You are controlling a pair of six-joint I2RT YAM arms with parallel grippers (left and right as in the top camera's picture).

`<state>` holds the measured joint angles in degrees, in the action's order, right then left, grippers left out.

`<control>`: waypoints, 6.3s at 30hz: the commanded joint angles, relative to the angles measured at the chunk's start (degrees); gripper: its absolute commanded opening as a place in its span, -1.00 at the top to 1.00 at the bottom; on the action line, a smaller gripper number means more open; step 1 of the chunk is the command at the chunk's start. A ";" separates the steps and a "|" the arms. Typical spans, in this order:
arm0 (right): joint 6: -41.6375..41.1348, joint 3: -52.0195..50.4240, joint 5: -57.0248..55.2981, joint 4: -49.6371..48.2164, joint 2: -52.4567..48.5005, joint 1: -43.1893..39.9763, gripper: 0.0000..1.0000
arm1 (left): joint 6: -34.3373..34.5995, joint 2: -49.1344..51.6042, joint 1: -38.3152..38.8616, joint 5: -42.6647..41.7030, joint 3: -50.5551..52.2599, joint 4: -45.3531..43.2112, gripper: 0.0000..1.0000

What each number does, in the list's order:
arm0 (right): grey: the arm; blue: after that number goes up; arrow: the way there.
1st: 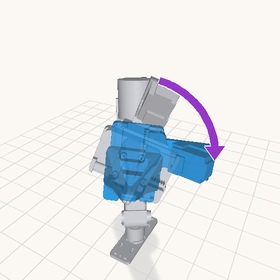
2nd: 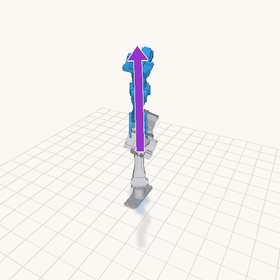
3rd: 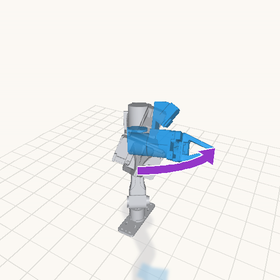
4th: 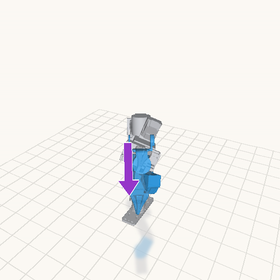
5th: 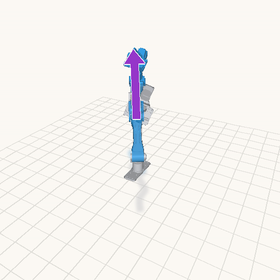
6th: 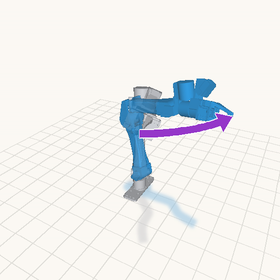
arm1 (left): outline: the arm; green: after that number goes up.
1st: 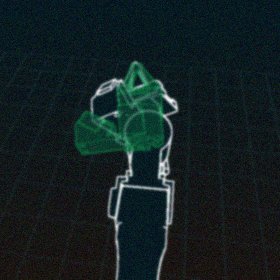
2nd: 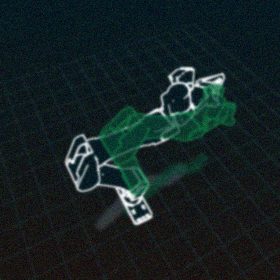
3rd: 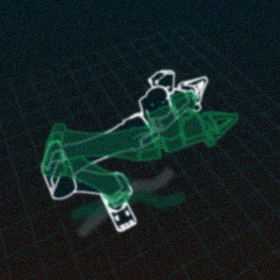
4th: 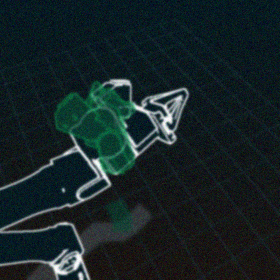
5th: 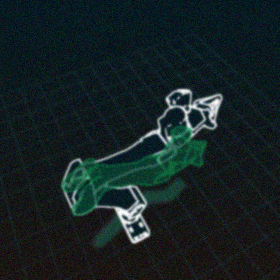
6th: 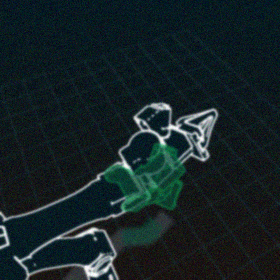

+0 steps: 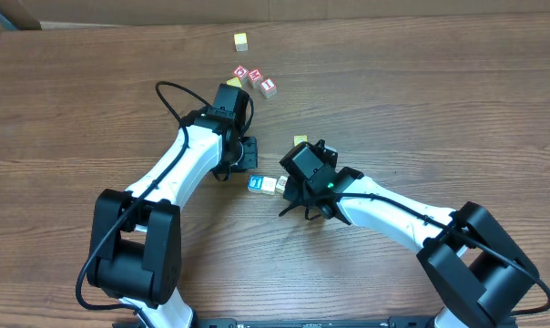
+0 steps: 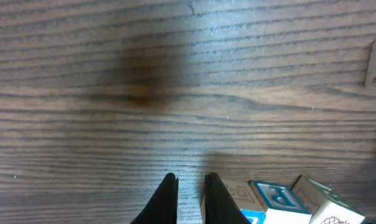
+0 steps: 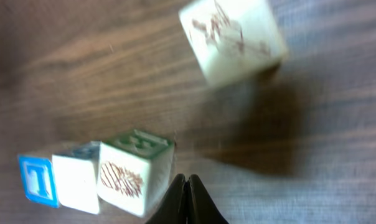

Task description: Flip 5 blocks

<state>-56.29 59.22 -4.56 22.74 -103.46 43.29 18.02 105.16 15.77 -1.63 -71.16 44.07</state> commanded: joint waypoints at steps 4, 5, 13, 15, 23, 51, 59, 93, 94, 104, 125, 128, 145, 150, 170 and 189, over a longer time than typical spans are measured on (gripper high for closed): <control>2.75 -0.13 -2.29 -3.19 -1.77 0.04 0.92 | 0.44 0.48 -0.02 0.55 0.72 -1.33 0.81; 2.86 -0.13 -2.29 -3.63 -2.21 0.11 0.92 | 0.42 0.48 -0.02 0.55 0.72 -1.33 0.81; 5.79 -0.13 -1.40 -6.49 -3.13 0.09 0.92 | 0.42 0.48 0.00 0.55 0.72 -1.29 0.81; 5.77 -0.13 -1.25 -6.51 -3.13 0.11 0.92 | 0.42 0.48 0.02 0.55 0.72 -1.29 0.81; 5.73 -0.13 2.51 -6.64 -3.13 0.11 0.92 | 0.42 0.48 0.02 0.55 0.72 -1.29 0.81; 23.58 5.95 4.76 -12.31 -7.85 -4.61 0.92 | 0.42 0.48 0.00 0.57 0.72 -1.27 0.81; 24.30 5.95 11.76 -10.23 -7.85 -4.61 0.92 | 0.42 0.48 0.00 0.57 0.72 -1.29 0.80; 27.78 15.65 9.01 0.48 -0.70 -8.33 0.90 | 0.37 0.48 0.00 2.45 0.72 -2.43 0.75; 27.76 17.14 8.83 3.10 -0.35 -9.22 0.89 | 0.37 0.48 0.00 2.38 0.72 -2.62 0.74; 29.79 20.90 8.46 19.19 -1.07 -15.34 -0.07 | 0.39 0.48 0.00 2.25 0.72 -3.04 -0.04; 31.04 16.61 0.50 16.37 -11.74 -9.60 0.16 | 3.19 0.46 -15.39 0.55 -12.81 8.85 -1.00; 31.01 17.77 0.52 17.35 -10.75 -9.60 0.30 | 3.19 0.46 -15.39 0.57 -12.81 9.20 -1.00; 17.03 19.45 6.75 30.21 -2.73 -4.37 0.52 | 3.19 0.46 -15.37 0.57 -12.81 9.16 -0.99; 12.41 15.58 2.51 27.39 -2.75 -1.16 0.54 | 3.19 0.46 -15.37 0.57 -12.81 9.14 -1.00; 12.85 10.23 2.19 17.75 -2.47 -0.02 -0.03 | 3.19 0.46 -15.37 0.55 -12.79 9.14 -1.00; 6.60 9.35 4.44 27.34 2.01 -1.77 0.76 | 3.19 0.46 -15.37 0.57 -12.81 9.14 -1.00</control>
<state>-46.00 71.46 -0.25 51.11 -101.84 41.63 20.86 105.23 0.49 -0.82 -83.26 53.19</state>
